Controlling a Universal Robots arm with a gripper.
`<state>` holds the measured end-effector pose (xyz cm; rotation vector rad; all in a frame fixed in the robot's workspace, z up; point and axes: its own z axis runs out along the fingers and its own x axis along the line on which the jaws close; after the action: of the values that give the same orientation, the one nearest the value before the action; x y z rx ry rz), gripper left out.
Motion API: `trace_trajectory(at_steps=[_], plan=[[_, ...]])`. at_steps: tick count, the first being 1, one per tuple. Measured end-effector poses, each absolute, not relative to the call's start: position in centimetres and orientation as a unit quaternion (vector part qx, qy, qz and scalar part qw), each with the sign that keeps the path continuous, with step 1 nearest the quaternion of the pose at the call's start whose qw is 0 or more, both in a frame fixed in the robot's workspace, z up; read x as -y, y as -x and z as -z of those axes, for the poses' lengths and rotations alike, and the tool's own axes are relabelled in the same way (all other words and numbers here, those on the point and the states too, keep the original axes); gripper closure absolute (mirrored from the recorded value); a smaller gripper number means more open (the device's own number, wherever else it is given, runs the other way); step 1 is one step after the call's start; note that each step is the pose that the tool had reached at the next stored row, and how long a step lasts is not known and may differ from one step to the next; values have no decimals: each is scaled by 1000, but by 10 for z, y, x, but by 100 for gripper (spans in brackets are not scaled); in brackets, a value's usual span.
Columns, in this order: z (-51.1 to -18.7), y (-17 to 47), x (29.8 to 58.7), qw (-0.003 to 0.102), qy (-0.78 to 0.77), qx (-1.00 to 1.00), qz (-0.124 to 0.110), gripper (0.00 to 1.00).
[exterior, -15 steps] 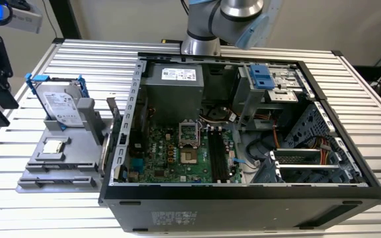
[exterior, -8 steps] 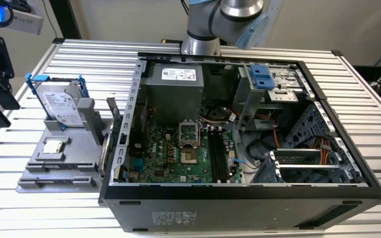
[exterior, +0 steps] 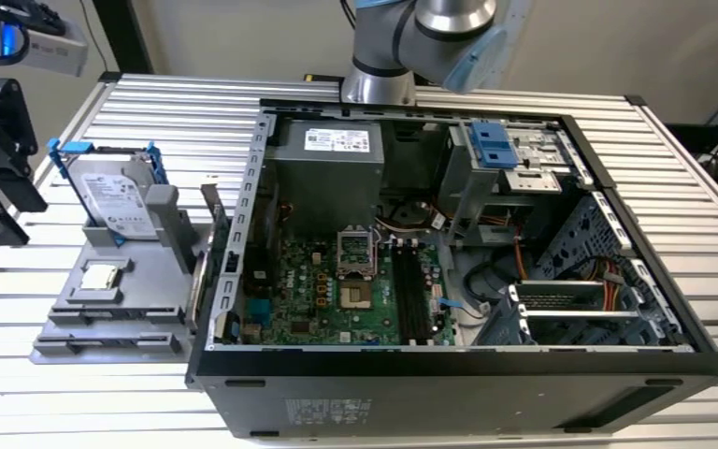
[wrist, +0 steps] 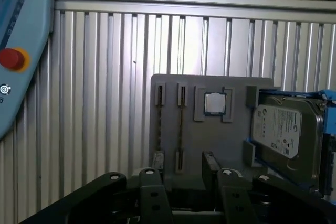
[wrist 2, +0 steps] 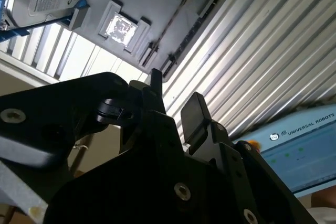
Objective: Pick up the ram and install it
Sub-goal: 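Pick up the ram and move it above insertion slot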
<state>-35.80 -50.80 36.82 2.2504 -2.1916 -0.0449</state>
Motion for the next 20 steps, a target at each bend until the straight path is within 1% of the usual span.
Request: trace_trajectory(at_steps=[3,20], plan=[[-365,358,508,-4,-716,698,10,0],[-343,359,508,-4,-714,700,10,0]])
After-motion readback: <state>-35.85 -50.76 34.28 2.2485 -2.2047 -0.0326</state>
